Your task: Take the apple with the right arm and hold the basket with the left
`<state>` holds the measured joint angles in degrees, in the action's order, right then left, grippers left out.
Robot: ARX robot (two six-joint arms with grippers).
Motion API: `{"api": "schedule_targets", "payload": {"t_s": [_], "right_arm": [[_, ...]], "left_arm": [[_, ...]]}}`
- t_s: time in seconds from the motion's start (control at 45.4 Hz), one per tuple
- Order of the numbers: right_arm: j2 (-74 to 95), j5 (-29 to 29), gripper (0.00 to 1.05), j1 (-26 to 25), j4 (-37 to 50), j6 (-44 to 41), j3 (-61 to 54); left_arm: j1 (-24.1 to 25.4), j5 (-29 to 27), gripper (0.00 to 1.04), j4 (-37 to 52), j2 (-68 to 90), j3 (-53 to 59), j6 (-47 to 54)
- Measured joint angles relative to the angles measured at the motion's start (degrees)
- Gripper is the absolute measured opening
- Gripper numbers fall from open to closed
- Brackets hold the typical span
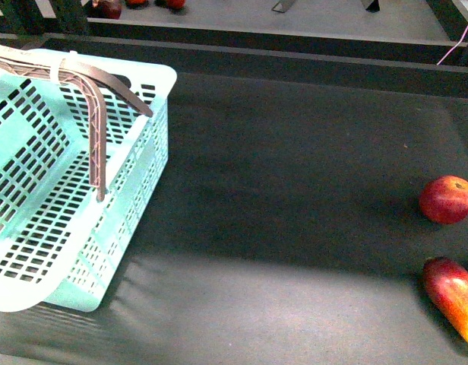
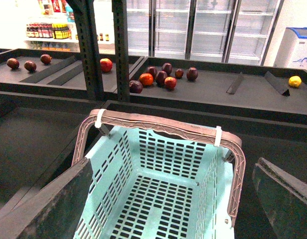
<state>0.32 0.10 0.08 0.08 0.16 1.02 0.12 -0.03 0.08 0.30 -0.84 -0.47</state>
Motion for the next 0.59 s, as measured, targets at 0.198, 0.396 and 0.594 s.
{"api": "schedule_targets", "payload": {"t_s": [0.198, 0.396, 0.594], "right_arm": [[0.0, 0.0, 0.96, 0.0, 0.0, 0.0, 0.0], [0.0, 0.0, 0.96, 0.0, 0.0, 0.0, 0.0], [0.0, 0.0, 0.96, 0.0, 0.0, 0.0, 0.0]], "left_arm": [[0.0, 0.0, 0.98, 0.0, 0.0, 0.0, 0.0], [0.0, 0.0, 0.98, 0.0, 0.0, 0.0, 0.0], [0.0, 0.0, 0.98, 0.0, 0.0, 0.0, 0.0]]}}
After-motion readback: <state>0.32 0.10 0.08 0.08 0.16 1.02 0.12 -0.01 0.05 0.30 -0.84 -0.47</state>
